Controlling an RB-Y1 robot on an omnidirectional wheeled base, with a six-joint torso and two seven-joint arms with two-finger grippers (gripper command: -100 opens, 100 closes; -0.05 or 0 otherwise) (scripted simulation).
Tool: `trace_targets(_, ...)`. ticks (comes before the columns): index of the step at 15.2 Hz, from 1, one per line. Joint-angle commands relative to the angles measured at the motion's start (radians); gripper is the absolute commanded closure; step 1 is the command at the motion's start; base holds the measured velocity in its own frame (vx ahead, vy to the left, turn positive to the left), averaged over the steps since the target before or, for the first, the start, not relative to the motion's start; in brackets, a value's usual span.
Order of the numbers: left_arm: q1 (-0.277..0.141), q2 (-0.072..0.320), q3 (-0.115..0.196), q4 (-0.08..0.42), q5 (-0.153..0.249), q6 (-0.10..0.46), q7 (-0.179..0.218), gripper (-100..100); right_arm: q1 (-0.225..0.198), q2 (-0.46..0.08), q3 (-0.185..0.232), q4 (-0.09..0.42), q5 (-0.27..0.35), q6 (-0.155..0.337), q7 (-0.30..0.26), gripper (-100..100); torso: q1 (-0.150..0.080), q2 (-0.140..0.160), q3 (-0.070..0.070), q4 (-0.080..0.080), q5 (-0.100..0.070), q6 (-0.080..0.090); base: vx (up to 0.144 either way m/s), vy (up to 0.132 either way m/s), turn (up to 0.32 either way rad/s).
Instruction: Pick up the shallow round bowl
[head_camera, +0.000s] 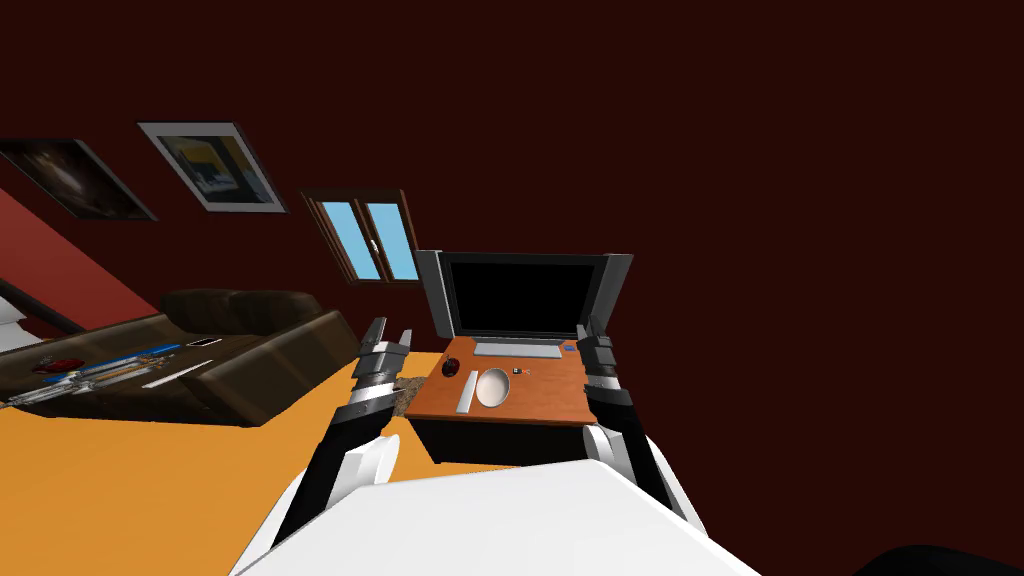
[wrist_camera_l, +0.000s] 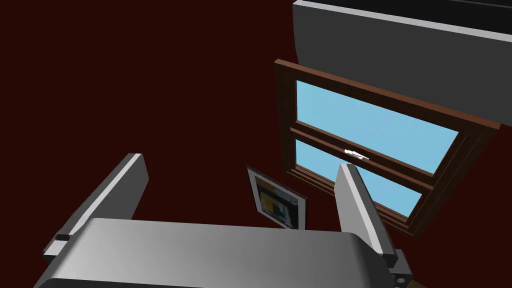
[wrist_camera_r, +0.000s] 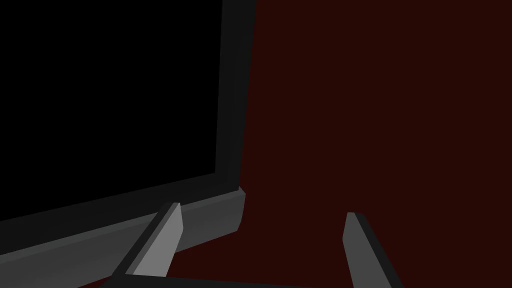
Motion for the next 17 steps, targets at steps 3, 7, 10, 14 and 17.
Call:
trace_targets(3, -0.008, 0.074, 0.004, 0.021, 0.004, 0.016, 0.003, -100, 0.0, 0.0, 0.0, 0.0, 0.0, 0.0, 0.0, 0, 0.001, 0.0, 0.0, 0.0, 0.0, 0.0, -0.007, 0.006, -0.017)
trace_targets(7, -0.029, 0.154, 0.012, 0.071, 0.012, 0.055, 0.012, -100, 0.0, 0.0, 0.0, 0.0, 0.0, 0.0, 0.0, 0, 0.002, 0.001, 0.001, 0.0, 0.0, 0.0, -0.017, 0.014, -0.034)
trace_targets(10, -0.048, 0.192, 0.019, 0.117, 0.019, 0.094, 0.019, -100, 0.0, 0.0, 0.0, 0.0, 0.0, 0.0, 0.0, 0, 0.003, 0.002, 0.001, 0.0, 0.001, 0.0, -0.029, 0.03, -0.074)
trace_targets(14, -0.084, 0.228, 0.033, 0.201, 0.033, 0.169, 0.034, -100, 0.0, 0.0, 0.0, 0.0, 0.0, 0.0, 0.0, 0, 0.002, 0.002, 0.001, 0.0, 0.001, 0.0, -0.029, 0.024, -0.065)
trace_targets(17, -0.111, 0.241, 0.042, 0.257, 0.042, 0.222, 0.044, -100, 0.0, 0.0, 0.0, 0.0, 0.0, 0.0, 0.0, 0, 0.002, 0.001, 0.001, 0.0, 0.001, 0.0, -0.024, 0.018, -0.074)
